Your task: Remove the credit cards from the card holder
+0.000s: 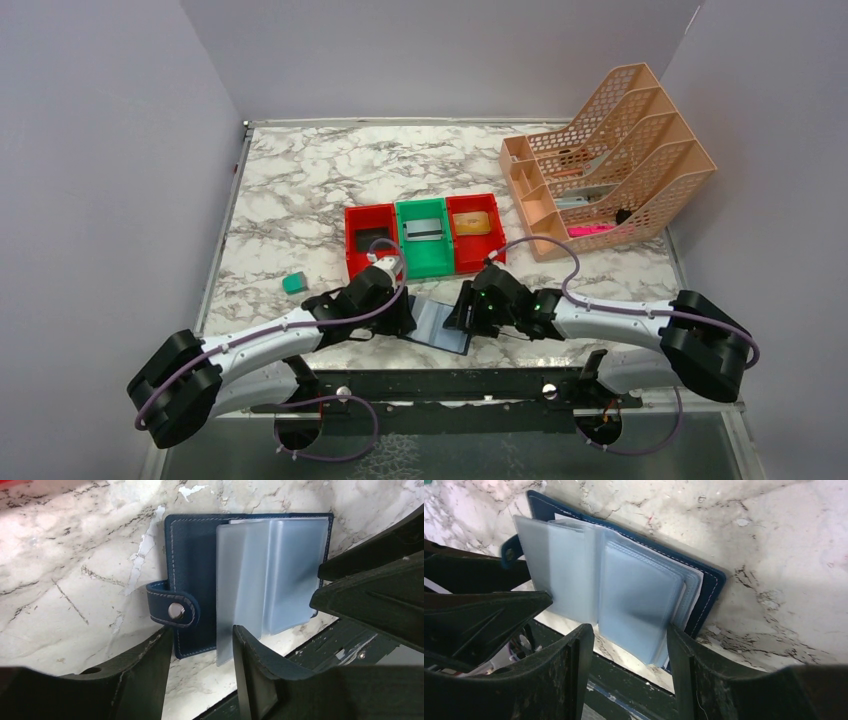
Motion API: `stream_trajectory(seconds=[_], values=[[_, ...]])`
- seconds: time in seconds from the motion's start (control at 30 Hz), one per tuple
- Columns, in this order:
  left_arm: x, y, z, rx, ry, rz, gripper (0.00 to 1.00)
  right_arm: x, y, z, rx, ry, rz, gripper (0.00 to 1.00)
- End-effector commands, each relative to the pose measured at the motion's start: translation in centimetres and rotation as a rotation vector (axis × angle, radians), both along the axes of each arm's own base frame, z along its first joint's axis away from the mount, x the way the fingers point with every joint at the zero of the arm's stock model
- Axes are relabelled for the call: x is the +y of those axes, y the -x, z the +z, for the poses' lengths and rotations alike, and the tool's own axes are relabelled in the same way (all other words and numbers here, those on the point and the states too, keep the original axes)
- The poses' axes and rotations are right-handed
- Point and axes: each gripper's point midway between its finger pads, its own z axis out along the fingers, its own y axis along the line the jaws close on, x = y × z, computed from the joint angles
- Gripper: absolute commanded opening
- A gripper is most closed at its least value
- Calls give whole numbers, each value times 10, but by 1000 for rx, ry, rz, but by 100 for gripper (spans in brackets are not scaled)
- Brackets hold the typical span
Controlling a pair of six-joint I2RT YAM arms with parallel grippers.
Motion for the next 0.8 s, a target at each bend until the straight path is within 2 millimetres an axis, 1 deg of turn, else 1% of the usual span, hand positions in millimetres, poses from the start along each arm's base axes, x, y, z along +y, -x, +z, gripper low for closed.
stream_trajectory(seconds=[0.0, 0.13, 0.27, 0.33, 0.43, 0.6, 0.77], values=[[-1, 3, -3, -4, 7, -17, 48, 10, 5, -4, 39, -34, 19, 60], [-3, 6, -6, 10, 16, -32, 40, 13, 5, -5, 34, -48, 27, 59], [-5, 11, -8, 31, 25, -52, 28, 13, 0, 0, 7, -34, 29, 57], [-6, 13, -8, 36, 32, -56, 23, 17, -1, 6, -12, -52, 46, 56], [-8, 14, -4, 34, 50, -60, 19, 23, -2, 16, -26, -81, 63, 56], [-14, 16, 1, 34, 84, -74, 16, 35, 0, 26, -38, -131, 119, 56], [-16, 18, -1, 43, 93, -76, 14, 51, 2, 40, -44, -188, 179, 56]])
